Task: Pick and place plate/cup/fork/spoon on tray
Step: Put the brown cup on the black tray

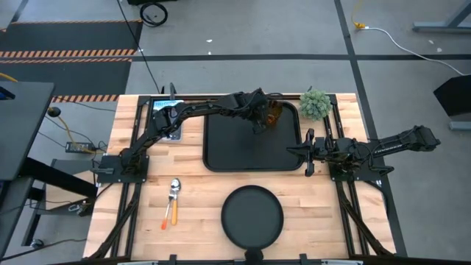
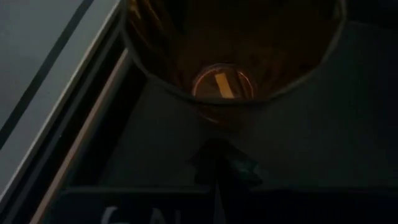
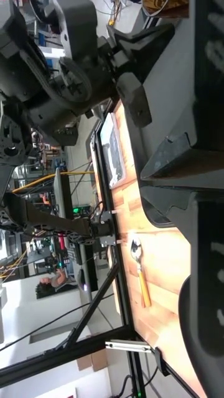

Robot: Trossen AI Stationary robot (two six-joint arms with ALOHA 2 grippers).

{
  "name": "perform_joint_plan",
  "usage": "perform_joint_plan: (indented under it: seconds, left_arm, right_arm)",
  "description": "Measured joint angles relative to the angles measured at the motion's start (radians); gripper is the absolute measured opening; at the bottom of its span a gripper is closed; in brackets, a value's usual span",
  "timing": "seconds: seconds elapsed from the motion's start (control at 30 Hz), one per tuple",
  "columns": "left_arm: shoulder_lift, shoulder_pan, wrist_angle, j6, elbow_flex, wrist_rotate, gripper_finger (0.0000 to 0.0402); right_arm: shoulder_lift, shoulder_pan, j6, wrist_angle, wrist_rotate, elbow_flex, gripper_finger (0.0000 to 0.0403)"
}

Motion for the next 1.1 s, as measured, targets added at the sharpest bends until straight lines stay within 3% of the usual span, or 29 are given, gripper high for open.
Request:
perform_joint_plan:
  seconds: [0.7, 1.1]
  left_arm:
    - [0.010, 0.003, 0.182, 0.053, 0.001, 0.019, 0.0016]
    - [0.012, 0.003, 0.164, 0.053, 0.001, 0.063, 0.0016]
  right_arm:
    - [0.000, 0.000, 0.000, 0.000, 0.000, 0.000, 0.0034]
    - [0.000, 0.000, 0.000, 0.000, 0.000, 0.000, 0.0034]
